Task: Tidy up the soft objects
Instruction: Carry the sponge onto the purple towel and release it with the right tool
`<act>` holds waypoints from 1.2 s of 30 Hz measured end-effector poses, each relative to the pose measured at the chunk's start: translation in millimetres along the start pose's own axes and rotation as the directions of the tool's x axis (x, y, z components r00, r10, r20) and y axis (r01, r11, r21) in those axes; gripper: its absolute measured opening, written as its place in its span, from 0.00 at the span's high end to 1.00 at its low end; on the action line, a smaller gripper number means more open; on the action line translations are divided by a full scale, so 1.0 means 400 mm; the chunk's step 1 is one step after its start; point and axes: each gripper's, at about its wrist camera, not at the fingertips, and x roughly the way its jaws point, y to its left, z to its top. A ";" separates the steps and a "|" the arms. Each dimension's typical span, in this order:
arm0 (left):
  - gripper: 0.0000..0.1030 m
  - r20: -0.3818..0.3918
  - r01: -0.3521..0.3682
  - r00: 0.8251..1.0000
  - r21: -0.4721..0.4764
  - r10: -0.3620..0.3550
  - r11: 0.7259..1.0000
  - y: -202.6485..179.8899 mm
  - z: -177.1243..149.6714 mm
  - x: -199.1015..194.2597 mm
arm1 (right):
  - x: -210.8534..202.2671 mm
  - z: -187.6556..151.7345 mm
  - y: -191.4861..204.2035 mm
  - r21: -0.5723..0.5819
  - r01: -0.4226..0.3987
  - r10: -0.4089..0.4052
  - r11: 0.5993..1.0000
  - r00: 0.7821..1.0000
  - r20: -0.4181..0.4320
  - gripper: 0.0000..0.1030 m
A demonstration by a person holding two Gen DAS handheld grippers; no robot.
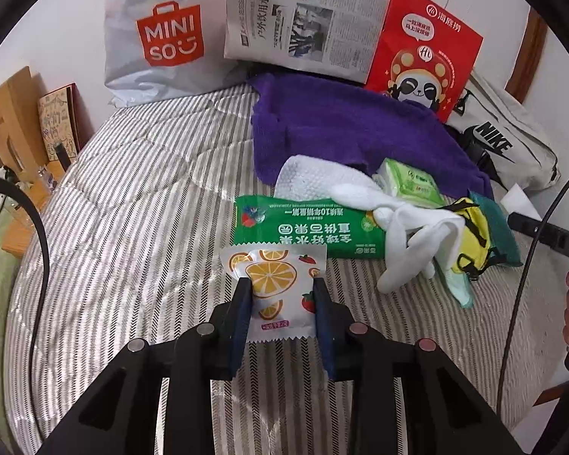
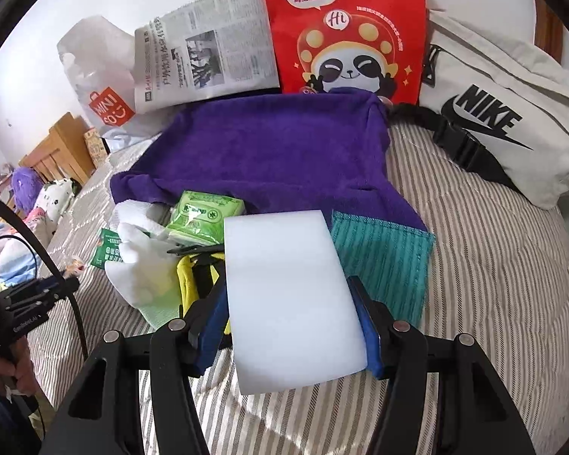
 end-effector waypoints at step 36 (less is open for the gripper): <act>0.71 0.104 0.087 0.990 0.028 -0.090 0.996 0.006 0.372 0.106 | 0.197 0.389 -0.036 0.024 0.117 -0.118 0.993 0.991 0.056 0.43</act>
